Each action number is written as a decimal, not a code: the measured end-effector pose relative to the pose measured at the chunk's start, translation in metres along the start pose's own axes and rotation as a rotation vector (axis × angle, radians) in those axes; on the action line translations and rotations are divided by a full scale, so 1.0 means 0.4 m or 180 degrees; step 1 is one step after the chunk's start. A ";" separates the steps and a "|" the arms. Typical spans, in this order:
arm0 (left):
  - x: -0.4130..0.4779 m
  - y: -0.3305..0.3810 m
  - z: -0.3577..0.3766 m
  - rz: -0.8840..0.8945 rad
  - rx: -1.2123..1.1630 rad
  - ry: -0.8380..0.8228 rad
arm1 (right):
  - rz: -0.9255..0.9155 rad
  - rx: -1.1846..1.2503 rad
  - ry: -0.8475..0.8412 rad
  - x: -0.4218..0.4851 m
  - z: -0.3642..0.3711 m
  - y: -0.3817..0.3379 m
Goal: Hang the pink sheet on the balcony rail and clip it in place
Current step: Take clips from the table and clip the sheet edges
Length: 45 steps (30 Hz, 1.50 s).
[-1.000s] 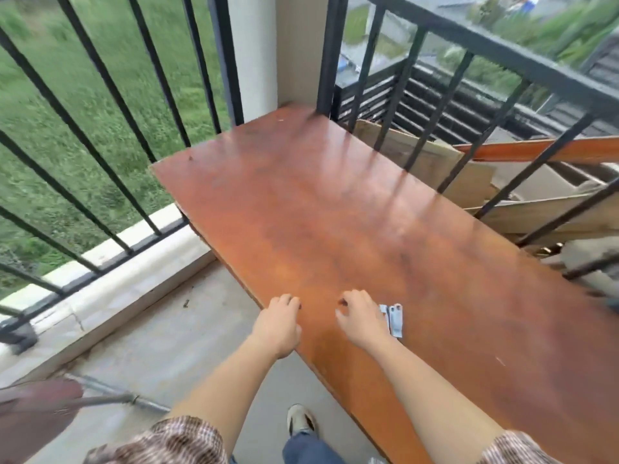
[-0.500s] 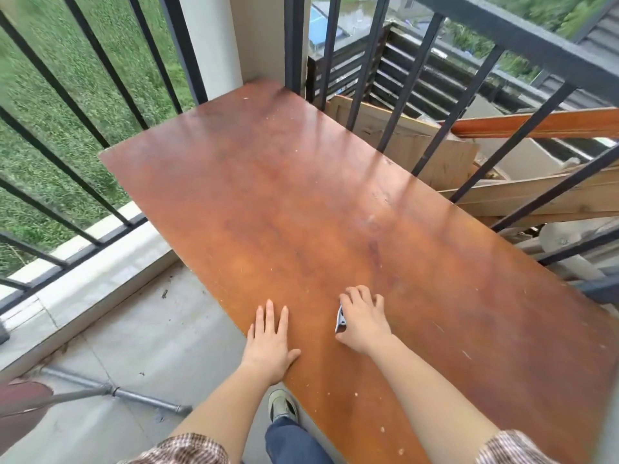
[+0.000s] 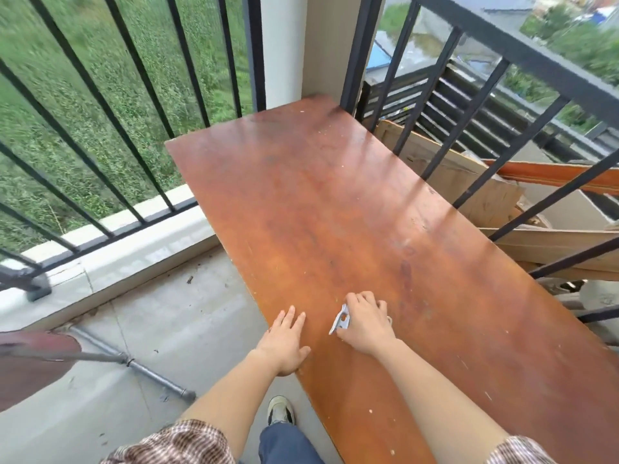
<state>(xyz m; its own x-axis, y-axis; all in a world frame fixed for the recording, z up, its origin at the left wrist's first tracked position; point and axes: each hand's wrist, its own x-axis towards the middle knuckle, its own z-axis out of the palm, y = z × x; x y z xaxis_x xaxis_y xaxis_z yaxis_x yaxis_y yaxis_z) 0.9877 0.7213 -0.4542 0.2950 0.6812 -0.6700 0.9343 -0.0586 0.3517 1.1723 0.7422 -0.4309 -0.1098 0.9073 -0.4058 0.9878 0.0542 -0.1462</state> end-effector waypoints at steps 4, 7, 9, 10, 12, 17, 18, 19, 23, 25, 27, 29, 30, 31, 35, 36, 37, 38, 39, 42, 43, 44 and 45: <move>-0.079 -0.093 -0.036 -0.0304 -0.0476 0.0424 | -0.0283 0.0134 0.0012 0.052 -0.017 -0.117; -0.164 -0.227 -0.052 -0.0774 -0.0759 0.0719 | -0.0641 0.0252 -0.0025 0.084 -0.023 -0.265; -0.239 -0.330 -0.062 -0.1114 -0.1035 0.0958 | -0.0909 0.0344 -0.0014 0.092 -0.027 -0.390; -0.282 -0.382 -0.069 -0.1284 -0.1214 0.1085 | -0.1033 0.0389 -0.0022 0.089 -0.029 -0.457; -0.374 -0.487 -0.075 -0.1606 -0.1652 0.1361 | -0.1295 0.0449 -0.0048 0.074 -0.031 -0.594; -0.623 -0.728 -0.061 -0.2054 -0.2800 0.2038 | -0.1944 0.0729 -0.0235 -0.001 -0.009 -0.952; -0.678 -0.773 -0.052 -0.2104 -0.2968 0.2154 | -0.2064 0.0813 -0.0302 -0.029 -0.004 -1.031; -0.736 -0.819 -0.042 -0.2151 -0.3146 0.2265 | -0.2142 0.0912 -0.0401 -0.059 0.004 -1.113; -0.969 -1.022 -0.001 -0.2128 -0.4058 0.2779 | -0.2471 0.1560 -0.0940 -0.185 0.048 -1.459; -1.101 -1.110 0.006 -0.2123 -0.4498 0.3068 | -0.2448 0.2081 -0.1326 -0.259 0.063 -1.629; -1.233 -1.191 0.015 -0.2093 -0.4939 0.3442 | -0.2384 0.2466 -0.1825 -0.334 0.076 -1.788; -1.356 -1.270 0.028 -0.2097 -0.5232 0.3802 | -0.2439 0.2595 -0.2174 -0.410 0.088 -1.934; -1.412 -1.310 0.035 -0.2091 -0.5312 0.3949 | -0.2550 0.2613 -0.2358 -0.447 0.095 -2.002; -1.466 -1.349 0.041 -0.2045 -0.5384 0.4120 | -0.2642 0.2595 -0.2513 -0.483 0.101 -2.069; -1.668 -1.486 0.058 -0.1847 -0.5596 0.4970 | -0.2847 0.2606 -0.2833 -0.609 0.118 -2.327; -1.716 -1.520 0.066 -0.1868 -0.5626 0.5154 | -0.2901 0.2620 -0.2950 -0.639 0.122 -2.390; -1.762 -1.556 0.078 -0.1922 -0.5623 0.5310 | -0.2966 0.2589 -0.3067 -0.667 0.129 -2.453; -1.806 -1.592 0.089 -0.1990 -0.5598 0.5418 | -0.3027 0.2592 -0.3201 -0.693 0.138 -2.516; -1.849 -1.630 0.101 -0.2064 -0.5569 0.5494 | -0.3049 0.2601 -0.3286 -0.716 0.151 -2.581; -1.973 -1.763 0.130 -0.2210 -0.5581 0.5750 | -0.3178 0.2565 -0.3414 -0.798 0.178 -2.776; -2.017 -1.814 0.139 -0.2251 -0.5574 0.5851 | -0.3320 0.2485 -0.3406 -0.825 0.187 -2.845; -2.064 -1.868 0.146 -0.2267 -0.5562 0.5966 | -0.3434 0.2447 -0.3396 -0.856 0.193 -2.913; -2.111 -1.920 0.150 -0.2257 -0.5556 0.6077 | -0.3554 0.2401 -0.3343 -0.881 0.201 -2.982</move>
<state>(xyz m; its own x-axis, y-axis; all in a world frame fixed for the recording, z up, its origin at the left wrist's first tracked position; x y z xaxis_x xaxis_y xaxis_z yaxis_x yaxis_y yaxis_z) 0.0331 0.1473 -0.1978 -0.9555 -0.0130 -0.2948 -0.2938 -0.0513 0.9545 0.0238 0.3244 -0.1862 -0.9847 -0.0921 -0.1479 0.1529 -0.0498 -0.9870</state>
